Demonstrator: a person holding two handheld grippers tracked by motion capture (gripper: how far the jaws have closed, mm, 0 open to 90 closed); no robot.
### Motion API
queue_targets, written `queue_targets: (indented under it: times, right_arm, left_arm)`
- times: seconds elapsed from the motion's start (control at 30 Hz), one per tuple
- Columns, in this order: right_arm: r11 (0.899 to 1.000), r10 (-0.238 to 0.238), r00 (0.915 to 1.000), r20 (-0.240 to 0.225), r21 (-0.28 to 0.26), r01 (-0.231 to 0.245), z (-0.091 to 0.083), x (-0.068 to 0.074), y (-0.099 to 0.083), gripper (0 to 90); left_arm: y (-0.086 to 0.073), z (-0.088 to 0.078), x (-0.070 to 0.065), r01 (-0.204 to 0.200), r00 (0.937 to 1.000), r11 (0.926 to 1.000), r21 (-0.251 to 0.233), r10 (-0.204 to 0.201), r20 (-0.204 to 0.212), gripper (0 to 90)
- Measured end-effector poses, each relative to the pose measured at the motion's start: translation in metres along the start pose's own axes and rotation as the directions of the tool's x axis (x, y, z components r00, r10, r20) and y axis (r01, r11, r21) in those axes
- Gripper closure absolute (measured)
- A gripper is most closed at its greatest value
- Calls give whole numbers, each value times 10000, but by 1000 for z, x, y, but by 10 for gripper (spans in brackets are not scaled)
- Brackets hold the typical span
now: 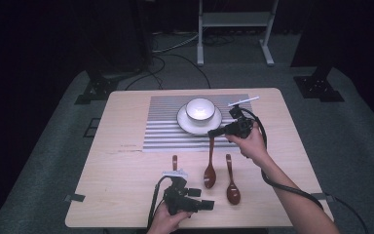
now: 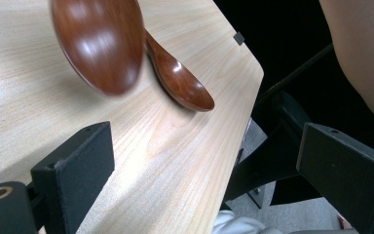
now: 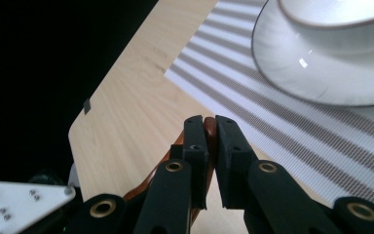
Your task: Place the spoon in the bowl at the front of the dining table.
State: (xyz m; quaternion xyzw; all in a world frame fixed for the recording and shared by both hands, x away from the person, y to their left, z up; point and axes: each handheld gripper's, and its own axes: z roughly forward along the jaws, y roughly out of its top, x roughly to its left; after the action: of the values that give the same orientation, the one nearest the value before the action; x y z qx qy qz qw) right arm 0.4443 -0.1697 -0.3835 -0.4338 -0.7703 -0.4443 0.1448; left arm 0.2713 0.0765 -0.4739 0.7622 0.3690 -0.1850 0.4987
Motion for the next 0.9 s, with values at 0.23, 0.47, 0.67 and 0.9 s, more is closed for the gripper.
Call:
queue_targets:
  times: [0.23,0.47,0.67,0.9]
  right_arm:
    - [9977,340,9991,257,-596,-325,-6,-5,15,833]
    - [9941,593,9973,431,-933,-551,-10,-11,23,833]
    - [9876,970,9940,507,-1291,-898,-14,-17,32,833]
    - [9778,1325,9890,650,-1721,-1197,-18,-22,46,833]
  left_arm:
    - [0,0,0,-3,10000,10000,-3,3,-14,55]
    - [0,-2,1,42,10000,10000,-63,-42,-8,55]
    - [1,-3,1,26,10000,10000,-77,-26,8,55]
    - [1,-4,2,62,10000,9999,-136,-62,3,55]
